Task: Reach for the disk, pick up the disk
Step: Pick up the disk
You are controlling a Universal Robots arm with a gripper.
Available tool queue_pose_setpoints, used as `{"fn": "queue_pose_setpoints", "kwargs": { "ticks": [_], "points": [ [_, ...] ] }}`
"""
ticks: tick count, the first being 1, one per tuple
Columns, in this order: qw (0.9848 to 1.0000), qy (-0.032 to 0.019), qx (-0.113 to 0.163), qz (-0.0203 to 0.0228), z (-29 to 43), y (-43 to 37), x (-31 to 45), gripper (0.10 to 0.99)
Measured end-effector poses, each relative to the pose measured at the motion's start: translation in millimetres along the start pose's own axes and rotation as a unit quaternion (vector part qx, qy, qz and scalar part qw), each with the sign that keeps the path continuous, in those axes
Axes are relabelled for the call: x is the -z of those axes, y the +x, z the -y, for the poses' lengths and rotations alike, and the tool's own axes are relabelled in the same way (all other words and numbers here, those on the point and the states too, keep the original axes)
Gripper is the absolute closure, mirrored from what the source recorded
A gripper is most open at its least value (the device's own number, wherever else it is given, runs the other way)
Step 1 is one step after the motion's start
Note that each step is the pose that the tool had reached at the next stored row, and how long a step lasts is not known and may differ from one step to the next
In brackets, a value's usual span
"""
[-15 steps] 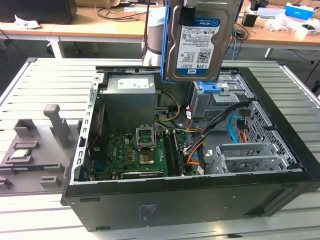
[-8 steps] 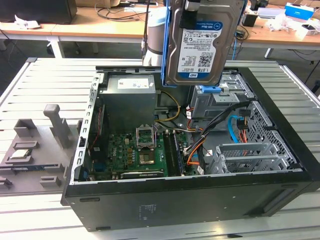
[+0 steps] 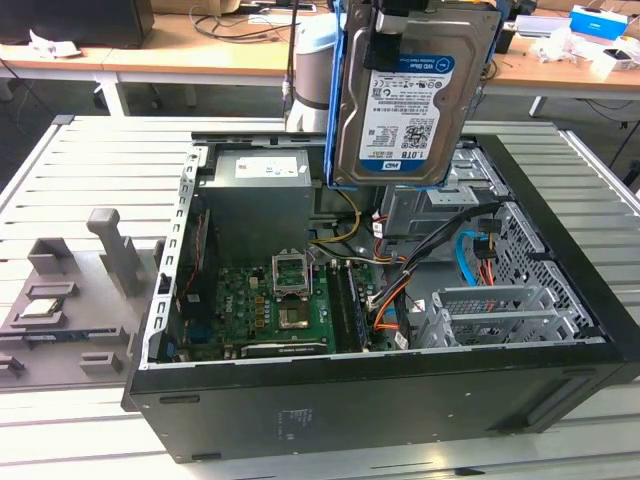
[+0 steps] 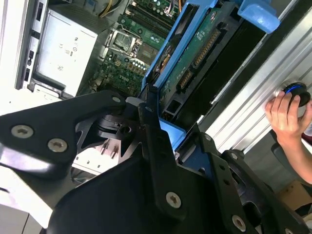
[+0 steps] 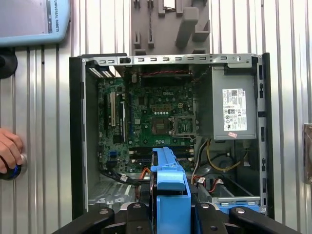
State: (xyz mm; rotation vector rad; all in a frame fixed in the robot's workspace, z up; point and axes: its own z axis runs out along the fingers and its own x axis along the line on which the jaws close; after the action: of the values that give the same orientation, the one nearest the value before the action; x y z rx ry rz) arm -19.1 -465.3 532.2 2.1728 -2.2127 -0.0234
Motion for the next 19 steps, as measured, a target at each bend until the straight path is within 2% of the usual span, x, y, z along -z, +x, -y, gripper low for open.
{"fn": "queue_pose_setpoints", "kwargs": {
  "ticks": [19],
  "points": [
    [1.0000,0.0000,0.000,-0.0001,0.6,32.7,-0.5,0.722]
  ]
}}
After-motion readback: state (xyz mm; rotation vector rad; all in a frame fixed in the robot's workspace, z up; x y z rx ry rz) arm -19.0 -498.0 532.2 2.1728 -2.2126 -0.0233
